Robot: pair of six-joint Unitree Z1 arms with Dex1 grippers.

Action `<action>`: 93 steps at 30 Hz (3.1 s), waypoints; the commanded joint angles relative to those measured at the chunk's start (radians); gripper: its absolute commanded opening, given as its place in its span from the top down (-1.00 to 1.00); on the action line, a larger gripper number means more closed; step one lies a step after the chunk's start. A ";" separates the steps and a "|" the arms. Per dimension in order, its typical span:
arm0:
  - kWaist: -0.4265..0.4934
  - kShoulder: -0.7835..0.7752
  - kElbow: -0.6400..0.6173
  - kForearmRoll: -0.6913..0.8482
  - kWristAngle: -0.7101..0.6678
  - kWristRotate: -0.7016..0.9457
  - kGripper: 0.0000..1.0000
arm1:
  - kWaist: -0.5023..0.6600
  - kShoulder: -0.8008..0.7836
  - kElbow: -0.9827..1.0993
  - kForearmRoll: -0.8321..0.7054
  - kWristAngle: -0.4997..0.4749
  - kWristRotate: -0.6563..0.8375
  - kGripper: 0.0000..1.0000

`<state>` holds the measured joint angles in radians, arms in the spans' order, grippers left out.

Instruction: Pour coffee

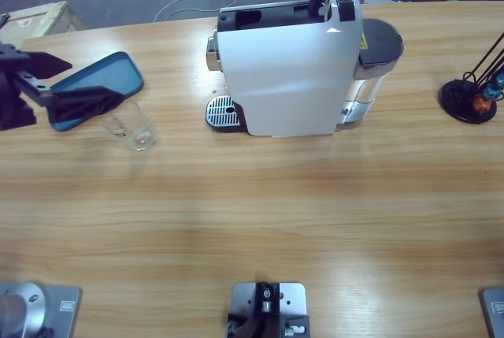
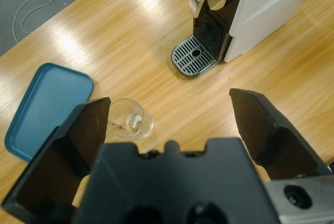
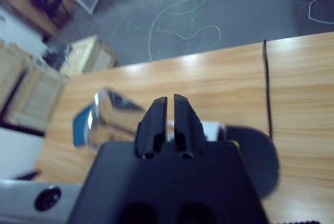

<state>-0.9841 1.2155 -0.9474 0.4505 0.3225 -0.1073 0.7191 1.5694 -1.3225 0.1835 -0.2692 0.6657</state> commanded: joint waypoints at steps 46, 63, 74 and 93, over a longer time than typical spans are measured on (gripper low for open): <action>0.157 0.019 0.035 0.169 0.198 -0.314 -1.00 | 0.252 0.011 -0.032 0.103 0.107 -0.376 -1.00; 0.150 0.222 0.506 -0.582 0.156 -0.325 -1.00 | 0.358 -0.299 0.173 0.405 -0.024 -0.318 -1.00; 0.150 0.394 0.558 -0.824 0.152 -0.275 -0.99 | 0.358 -0.245 0.173 0.404 -0.025 -0.295 -1.00; 0.221 0.547 0.561 -1.004 0.146 -0.281 -0.24 | 0.358 -0.239 0.217 0.392 -0.025 -0.259 -1.00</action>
<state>-0.8137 1.7032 -0.4029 -0.5270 0.5363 -0.3946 1.0635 1.2910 -1.1355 0.5747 -0.2837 0.3891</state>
